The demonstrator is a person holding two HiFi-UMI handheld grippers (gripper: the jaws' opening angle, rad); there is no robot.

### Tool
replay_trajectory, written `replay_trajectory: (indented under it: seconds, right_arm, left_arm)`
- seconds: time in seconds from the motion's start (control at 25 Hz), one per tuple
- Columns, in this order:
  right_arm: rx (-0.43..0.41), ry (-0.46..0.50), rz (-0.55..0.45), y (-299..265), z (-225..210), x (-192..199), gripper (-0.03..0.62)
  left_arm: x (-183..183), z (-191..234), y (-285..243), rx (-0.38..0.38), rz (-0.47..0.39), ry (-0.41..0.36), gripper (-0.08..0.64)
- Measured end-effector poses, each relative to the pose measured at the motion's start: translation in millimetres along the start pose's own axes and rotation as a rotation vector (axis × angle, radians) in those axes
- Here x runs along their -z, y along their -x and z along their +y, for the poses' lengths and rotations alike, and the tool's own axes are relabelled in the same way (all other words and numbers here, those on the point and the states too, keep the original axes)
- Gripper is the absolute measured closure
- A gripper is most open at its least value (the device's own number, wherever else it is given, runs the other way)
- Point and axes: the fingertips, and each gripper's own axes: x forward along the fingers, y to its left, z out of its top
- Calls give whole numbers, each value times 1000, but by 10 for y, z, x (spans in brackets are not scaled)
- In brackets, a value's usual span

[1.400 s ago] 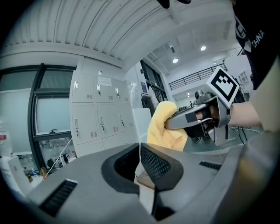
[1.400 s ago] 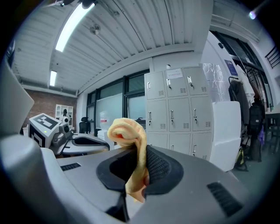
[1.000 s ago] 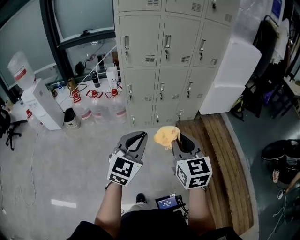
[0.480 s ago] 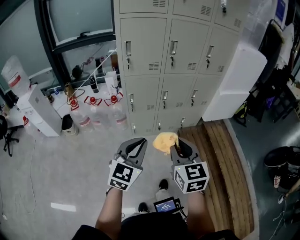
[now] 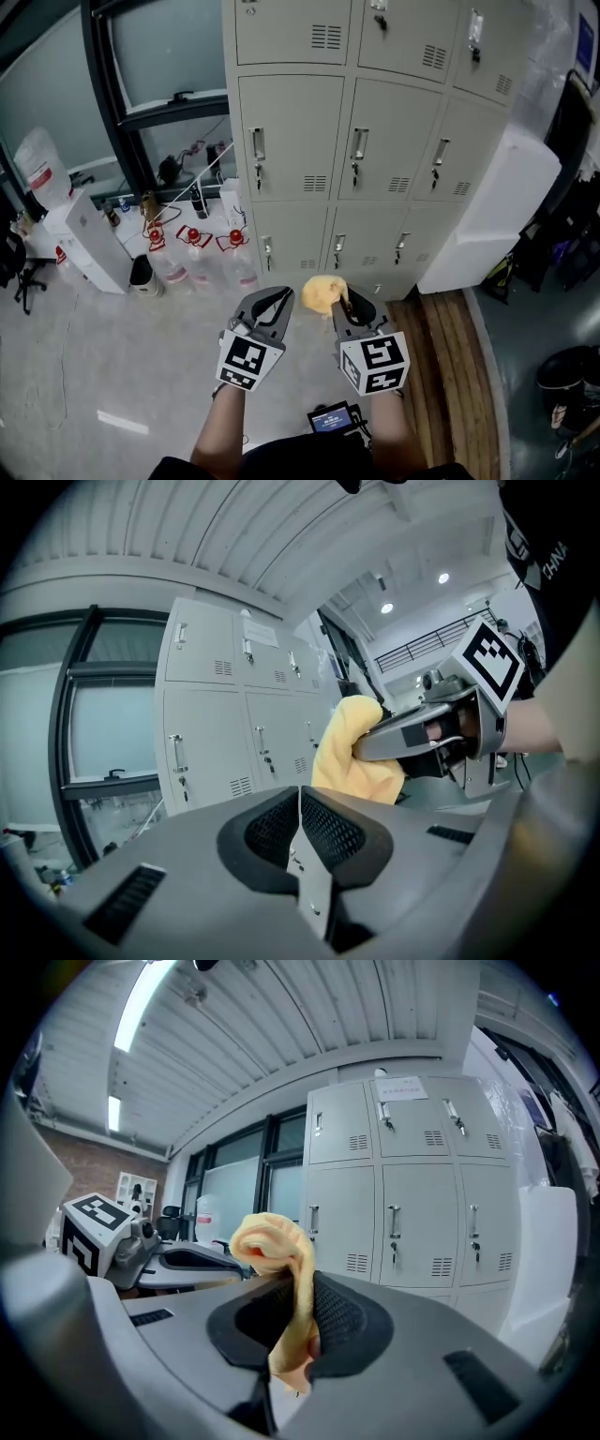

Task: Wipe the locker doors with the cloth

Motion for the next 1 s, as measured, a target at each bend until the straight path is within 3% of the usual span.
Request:
replay_trajectory:
  seconds: [0.24,0.44,0.64,1.0]
  right_arm:
    - [-58,-54,-7,-414,-409,-6,522]
    - [-103,-77,31,-759,-411,150,522]
    - [-67,-98,35,-1157,-455,162,522]
    - [28,-69,14,-2009,-308,-143,522]
  left_arm:
    - [9,54,-506,-18,37,-5,535]
    - [273,249,-660,-48,128,-91,535]
    - [365,479,-931,47,73,-27,535]
    - [289,1497,-1164,90,-12,-16,535]
